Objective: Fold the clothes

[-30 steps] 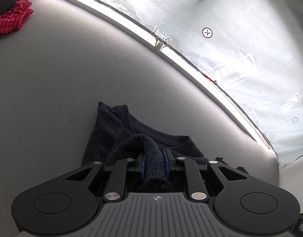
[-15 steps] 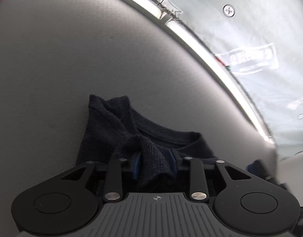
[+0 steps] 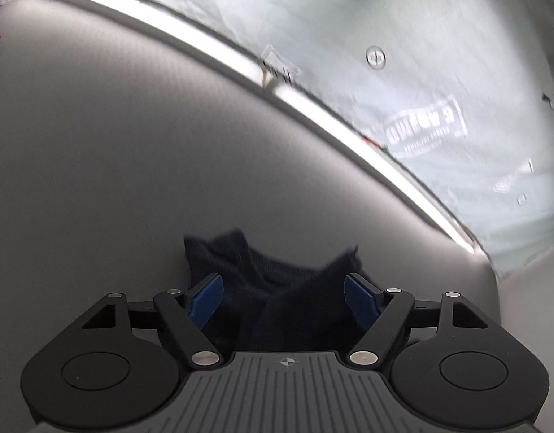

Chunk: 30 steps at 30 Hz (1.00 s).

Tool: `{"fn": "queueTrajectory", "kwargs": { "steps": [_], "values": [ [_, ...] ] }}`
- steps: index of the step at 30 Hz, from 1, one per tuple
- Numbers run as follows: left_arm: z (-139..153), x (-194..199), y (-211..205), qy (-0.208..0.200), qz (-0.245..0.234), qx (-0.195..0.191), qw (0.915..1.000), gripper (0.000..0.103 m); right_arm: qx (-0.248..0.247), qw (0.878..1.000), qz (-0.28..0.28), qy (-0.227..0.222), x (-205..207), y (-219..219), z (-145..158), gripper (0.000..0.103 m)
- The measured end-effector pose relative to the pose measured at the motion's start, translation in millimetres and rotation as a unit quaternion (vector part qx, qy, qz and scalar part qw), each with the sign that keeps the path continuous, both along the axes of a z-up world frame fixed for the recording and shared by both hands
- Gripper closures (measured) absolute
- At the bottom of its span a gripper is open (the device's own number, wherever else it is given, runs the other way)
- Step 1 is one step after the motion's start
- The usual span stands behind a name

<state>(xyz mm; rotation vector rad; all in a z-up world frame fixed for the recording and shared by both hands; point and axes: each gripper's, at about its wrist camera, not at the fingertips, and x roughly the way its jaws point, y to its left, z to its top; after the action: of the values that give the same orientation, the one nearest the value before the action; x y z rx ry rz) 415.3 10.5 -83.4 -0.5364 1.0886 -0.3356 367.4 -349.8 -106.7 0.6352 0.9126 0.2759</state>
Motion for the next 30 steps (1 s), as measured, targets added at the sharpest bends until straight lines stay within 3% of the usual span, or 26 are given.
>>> {"fn": "queueTrajectory", "kwargs": {
  "steps": [5, 6, 7, 8, 10, 11, 14, 17, 19, 24, 30],
  "values": [
    [-18.8, -0.8, -27.8, -0.028, -0.057, 0.052, 0.9967, 0.025, -0.007, 0.999, 0.043, 0.006, 16.0, 12.0, -11.1, 0.039],
    [-22.2, 2.9, -32.2, -0.034, -0.063, 0.046, 0.9964, 0.025, -0.009, 0.999, 0.047, 0.007, 17.8, 13.5, -12.3, 0.039],
    [-23.2, 7.5, -34.5, -0.031, -0.067, 0.035, 0.9967, 0.025, -0.010, 0.999, 0.048, 0.006, 18.8, 14.5, -12.9, 0.049],
    [-24.2, 12.2, -36.7, -0.029, -0.070, 0.024, 0.9968, 0.025, -0.011, 0.999, 0.049, 0.002, 19.4, 15.4, -13.0, 0.064],
    [-26.2, 21.1, -41.2, -0.025, -0.077, 0.003, 0.9967, 0.027, -0.015, 0.999, 0.050, -0.007, 18.4, 15.5, -11.0, 0.081],
    [-26.6, 20.8, -43.1, -0.026, -0.073, 0.006, 0.9970, 0.036, -0.023, 0.998, 0.053, -0.017, 16.1, 15.9, -8.1, 0.087],
    [-24.9, 13.4, -45.7, -0.036, -0.062, 0.025, 0.9971, 0.060, -0.035, 0.997, 0.053, -0.033, 9.4, 16.8, -2.7, 0.089],
    [-22.0, 3.4, -40.9, -0.016, -0.025, 0.037, 0.9989, 0.072, -0.022, 0.999, 0.034, -0.031, 5.0, 10.6, 0.4, 0.090],
    [-15.2, -4.6, -32.9, -0.003, 0.004, 0.021, 0.9998, 0.075, 0.014, 0.999, 0.011, -0.033, -0.6, 1.7, 5.5, 0.090],
    [7.1, -4.9, -13.5, 0.011, 0.052, -0.028, 0.9982, 0.077, 0.042, 0.997, -0.005, -0.064, 0.8, -3.4, 31.0, 0.090],
    [16.0, 17.0, 6.2, 0.005, 0.073, -0.092, 0.9931, 0.078, 0.099, 0.991, -0.032, -0.085, 22.2, -12.6, 44.9, 0.090]
  ]
}}
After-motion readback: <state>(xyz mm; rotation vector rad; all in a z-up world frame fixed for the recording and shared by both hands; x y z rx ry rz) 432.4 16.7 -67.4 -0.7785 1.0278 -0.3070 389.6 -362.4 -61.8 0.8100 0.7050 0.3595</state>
